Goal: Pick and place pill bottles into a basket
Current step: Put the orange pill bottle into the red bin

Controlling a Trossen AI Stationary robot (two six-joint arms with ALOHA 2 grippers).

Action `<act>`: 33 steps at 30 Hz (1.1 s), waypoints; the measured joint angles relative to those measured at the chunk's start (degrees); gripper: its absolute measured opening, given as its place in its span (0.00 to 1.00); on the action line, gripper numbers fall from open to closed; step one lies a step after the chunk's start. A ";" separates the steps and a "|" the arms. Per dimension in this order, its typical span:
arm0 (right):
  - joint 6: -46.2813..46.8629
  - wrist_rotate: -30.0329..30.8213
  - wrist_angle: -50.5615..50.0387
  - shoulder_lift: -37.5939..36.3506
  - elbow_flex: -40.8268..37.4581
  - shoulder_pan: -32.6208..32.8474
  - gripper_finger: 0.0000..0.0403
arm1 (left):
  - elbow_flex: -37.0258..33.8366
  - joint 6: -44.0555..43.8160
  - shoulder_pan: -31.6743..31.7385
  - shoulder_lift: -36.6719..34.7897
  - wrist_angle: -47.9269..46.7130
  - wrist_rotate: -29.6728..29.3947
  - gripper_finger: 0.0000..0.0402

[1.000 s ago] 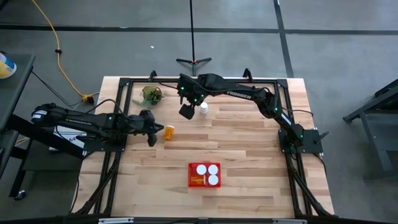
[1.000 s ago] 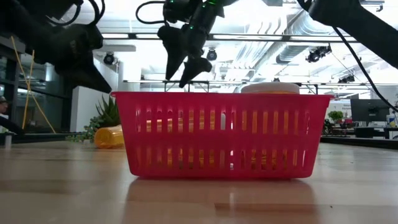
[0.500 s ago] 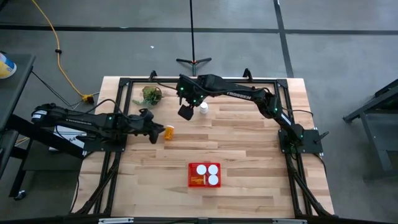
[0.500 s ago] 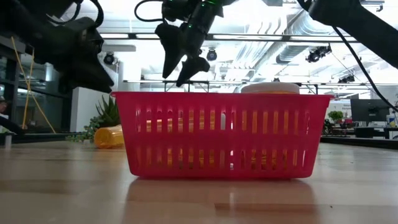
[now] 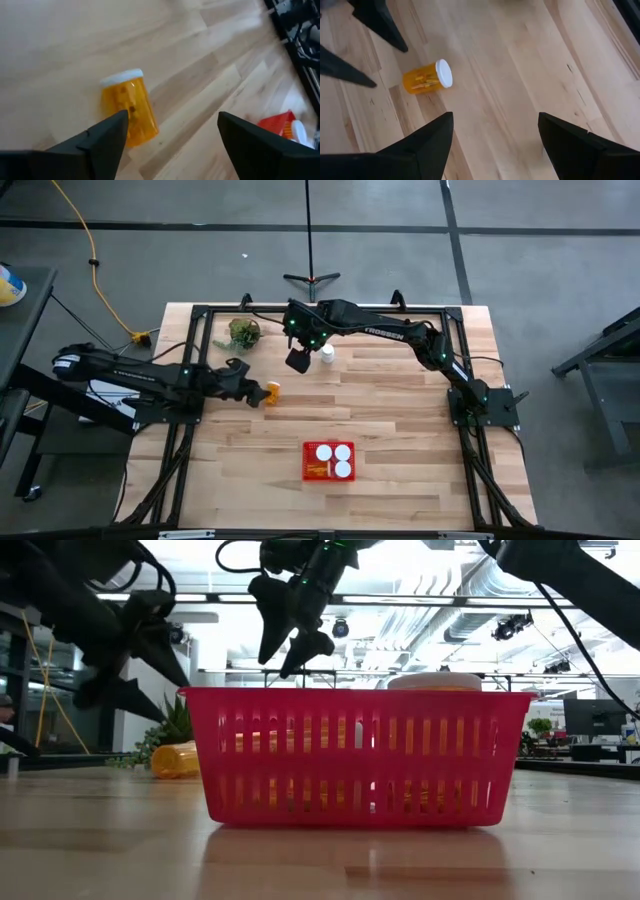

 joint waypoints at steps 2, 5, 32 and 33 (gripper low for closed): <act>-0.07 -0.02 0.07 0.00 0.00 0.00 0.70 | 0.00 -0.51 0.00 1.66 1.91 1.68 0.86; -0.45 -0.28 0.07 0.00 0.00 0.00 0.70 | 0.04 -0.61 0.00 4.60 3.84 2.74 0.86; -2.06 -0.82 -0.13 0.02 0.00 0.37 0.70 | 0.04 -1.79 0.10 17.56 5.89 -2.13 0.86; -2.10 -1.07 -0.13 0.02 0.00 0.37 0.70 | 0.02 -1.77 0.54 17.57 6.08 -2.35 0.86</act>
